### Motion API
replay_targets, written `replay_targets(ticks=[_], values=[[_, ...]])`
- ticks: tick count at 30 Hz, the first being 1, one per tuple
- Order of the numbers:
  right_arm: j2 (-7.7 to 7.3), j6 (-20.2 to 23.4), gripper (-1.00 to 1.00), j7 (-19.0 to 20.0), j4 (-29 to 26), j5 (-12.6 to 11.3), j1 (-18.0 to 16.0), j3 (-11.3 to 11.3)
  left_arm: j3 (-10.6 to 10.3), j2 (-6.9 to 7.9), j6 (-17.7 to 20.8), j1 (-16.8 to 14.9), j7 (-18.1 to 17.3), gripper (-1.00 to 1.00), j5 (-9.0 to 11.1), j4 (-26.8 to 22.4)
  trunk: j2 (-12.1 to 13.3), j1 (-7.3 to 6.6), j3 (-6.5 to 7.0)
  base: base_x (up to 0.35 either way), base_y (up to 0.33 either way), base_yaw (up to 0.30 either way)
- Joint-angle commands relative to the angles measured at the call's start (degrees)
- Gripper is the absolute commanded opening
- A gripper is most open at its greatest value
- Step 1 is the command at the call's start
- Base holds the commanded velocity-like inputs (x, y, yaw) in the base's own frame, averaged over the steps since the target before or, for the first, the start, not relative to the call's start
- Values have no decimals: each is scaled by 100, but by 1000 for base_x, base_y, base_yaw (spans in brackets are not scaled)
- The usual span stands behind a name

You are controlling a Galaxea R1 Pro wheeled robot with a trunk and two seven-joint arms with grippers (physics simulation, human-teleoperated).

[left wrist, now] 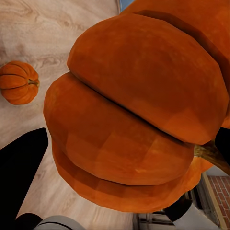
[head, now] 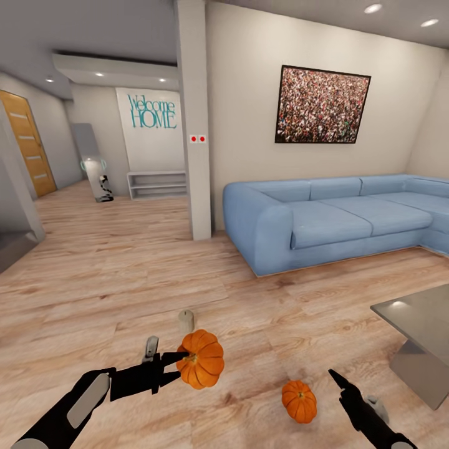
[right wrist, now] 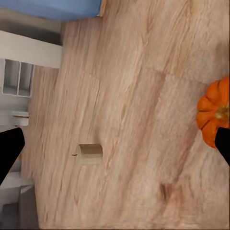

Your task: Place each of the two pumpkins and all three candles from the living room inside a cabinet in the living room (use any cabinet), then make sure every cabinet is closed, and position the cauldron so it is next to a table in the living room.

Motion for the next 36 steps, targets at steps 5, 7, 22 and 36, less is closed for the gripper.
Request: replay_targets(ticks=[5, 7, 22, 36], values=[[193, 120, 100, -89, 1191, 172, -5, 50, -8, 8, 29, -5, -7, -100, 36, 1, -3, -1, -5, 0, 0, 0], [232, 190, 100, -69, 1463, 192, -5, 92, -6, 8, 29, -5, -9, -100, 36, 1, -3, -1, -5, 0, 0, 0], [259, -35, 100, -9, 1701, 213, -5, 138, 27, 161, 29, -5, -10, -100, 122, -16, -3, -1, -5, 102, 18, 0], [263, -172, 100, -16, 1729, 189, -5, 133, 36, 166, 27, -5, -10, -100, 124, -105, -3, -1, -5, 149, 0, 0]])
